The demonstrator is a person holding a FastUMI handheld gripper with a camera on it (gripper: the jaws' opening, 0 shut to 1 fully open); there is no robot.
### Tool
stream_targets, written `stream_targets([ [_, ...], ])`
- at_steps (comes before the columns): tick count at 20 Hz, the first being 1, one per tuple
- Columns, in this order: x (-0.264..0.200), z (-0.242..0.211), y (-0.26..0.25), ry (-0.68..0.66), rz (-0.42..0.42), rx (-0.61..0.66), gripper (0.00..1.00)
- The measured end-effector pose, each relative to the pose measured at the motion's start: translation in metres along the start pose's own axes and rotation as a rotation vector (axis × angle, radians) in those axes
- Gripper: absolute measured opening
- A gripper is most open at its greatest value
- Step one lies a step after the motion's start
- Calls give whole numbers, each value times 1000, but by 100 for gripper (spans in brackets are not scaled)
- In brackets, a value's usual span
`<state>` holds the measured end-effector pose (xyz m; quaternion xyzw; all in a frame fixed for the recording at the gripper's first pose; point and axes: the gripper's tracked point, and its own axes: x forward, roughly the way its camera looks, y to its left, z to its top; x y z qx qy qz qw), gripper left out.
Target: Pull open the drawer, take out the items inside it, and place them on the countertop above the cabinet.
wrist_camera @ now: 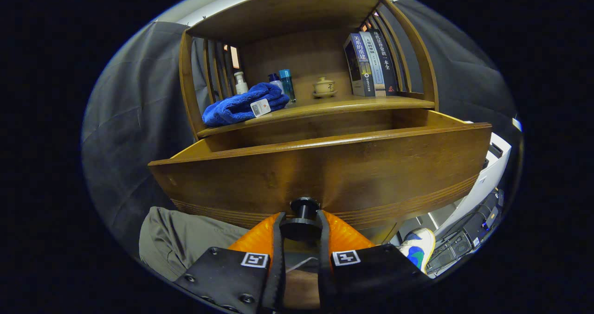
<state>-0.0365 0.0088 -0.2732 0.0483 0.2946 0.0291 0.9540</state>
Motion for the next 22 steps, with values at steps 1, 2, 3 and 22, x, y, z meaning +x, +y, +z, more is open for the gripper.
stream_targets([
  [1,-3,-2,1,3,1,-3,37],
  [2,-4,-3,2,7,3,-3,37],
  [3,-4,-5,2,14,2,-6,37],
  [22,-35,42,13,-179,24,47,97],
])
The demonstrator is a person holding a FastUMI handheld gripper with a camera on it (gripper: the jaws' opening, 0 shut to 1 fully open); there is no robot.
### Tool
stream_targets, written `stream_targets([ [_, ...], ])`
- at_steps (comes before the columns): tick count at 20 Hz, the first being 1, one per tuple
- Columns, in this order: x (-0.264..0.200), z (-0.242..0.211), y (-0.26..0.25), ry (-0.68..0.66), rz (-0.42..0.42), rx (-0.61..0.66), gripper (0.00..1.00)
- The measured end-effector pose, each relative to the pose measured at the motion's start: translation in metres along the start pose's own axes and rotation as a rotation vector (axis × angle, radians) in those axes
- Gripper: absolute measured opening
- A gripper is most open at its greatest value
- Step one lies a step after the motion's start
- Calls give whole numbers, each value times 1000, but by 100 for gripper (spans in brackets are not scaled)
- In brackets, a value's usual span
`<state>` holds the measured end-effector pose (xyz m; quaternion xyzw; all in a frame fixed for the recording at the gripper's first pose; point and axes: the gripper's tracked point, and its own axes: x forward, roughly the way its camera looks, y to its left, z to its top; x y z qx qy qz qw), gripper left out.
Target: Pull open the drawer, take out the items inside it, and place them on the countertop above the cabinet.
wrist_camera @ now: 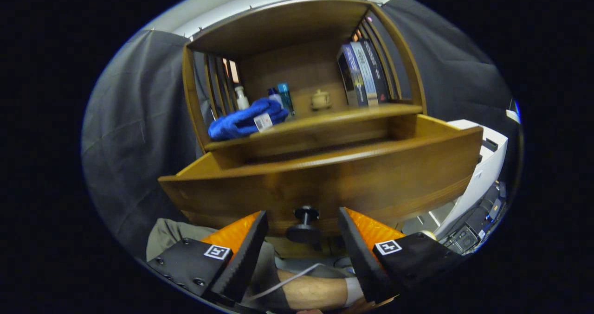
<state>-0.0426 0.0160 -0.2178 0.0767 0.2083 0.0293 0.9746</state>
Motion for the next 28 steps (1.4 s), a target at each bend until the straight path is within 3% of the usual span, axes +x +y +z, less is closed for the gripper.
stream_targets([
  [6,1,141,1,-180,-2,-170,98],
  [10,57,177,2,-37,-13,-230,98],
  [12,95,160,-1,99,2,-257,98],
  [16,131,99,-2,380,6,-159,98],
  [28,155,-3,-16,786,-40,-102,96],
])
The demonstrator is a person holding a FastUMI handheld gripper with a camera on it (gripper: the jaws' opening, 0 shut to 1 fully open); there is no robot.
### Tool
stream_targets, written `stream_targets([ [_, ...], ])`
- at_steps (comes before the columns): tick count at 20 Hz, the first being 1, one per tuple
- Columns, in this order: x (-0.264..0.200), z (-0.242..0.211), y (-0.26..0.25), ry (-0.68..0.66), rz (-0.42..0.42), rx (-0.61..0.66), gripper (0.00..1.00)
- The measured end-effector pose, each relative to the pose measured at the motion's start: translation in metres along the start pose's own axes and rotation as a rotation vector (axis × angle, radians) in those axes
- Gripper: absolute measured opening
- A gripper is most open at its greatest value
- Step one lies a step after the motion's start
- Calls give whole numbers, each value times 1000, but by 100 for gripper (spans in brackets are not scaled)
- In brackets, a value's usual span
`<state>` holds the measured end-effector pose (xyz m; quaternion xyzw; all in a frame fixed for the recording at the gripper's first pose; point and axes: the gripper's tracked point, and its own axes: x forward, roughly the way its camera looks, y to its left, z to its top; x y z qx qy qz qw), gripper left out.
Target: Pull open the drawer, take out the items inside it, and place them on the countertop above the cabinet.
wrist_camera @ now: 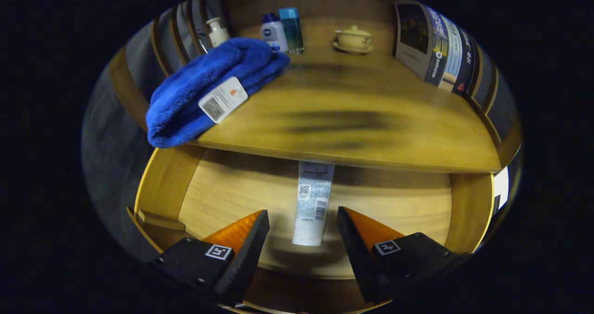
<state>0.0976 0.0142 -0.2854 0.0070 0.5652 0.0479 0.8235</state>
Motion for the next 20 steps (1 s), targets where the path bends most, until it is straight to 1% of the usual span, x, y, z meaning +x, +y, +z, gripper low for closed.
stream_targets([
  [3,17,-8,-12,54,-36,-4,95],
  [7,21,-24,-9,148,8,35,84],
  [9,26,-18,-12,133,8,40,79],
  [10,28,-19,-15,147,-4,37,77],
  [13,27,-18,-18,151,3,44,55],
  [15,25,-17,-18,141,3,27,51],
  [16,26,-15,-19,127,-2,19,51],
  [18,23,-18,-20,116,-12,-3,47],
  [20,18,-15,-22,98,-7,1,47],
])
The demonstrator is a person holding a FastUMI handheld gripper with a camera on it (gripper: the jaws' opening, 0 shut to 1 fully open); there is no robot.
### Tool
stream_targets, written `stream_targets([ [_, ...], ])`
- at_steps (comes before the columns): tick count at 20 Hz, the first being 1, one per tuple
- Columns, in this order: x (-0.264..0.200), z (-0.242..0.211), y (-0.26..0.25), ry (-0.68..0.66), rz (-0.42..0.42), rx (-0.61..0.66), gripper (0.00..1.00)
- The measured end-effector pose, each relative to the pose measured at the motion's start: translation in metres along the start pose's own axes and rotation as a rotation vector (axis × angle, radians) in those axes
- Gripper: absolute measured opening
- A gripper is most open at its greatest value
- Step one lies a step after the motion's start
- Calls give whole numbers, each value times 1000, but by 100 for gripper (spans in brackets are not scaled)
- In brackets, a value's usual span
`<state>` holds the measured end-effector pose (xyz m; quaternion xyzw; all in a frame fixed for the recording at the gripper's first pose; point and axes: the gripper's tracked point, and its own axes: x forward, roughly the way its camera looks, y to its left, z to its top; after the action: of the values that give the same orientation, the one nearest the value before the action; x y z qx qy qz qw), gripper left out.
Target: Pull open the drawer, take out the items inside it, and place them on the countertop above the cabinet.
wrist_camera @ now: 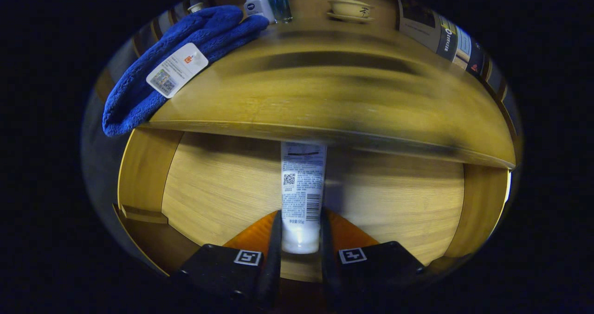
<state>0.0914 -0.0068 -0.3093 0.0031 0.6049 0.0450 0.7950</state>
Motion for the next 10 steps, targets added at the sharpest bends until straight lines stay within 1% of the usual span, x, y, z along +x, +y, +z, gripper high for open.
stream_targets([
  [3,-22,10,-1,-53,23,2,47],
  [8,-73,16,-1,-149,65,4,46],
  [10,-92,16,-4,-180,60,-14,46],
])
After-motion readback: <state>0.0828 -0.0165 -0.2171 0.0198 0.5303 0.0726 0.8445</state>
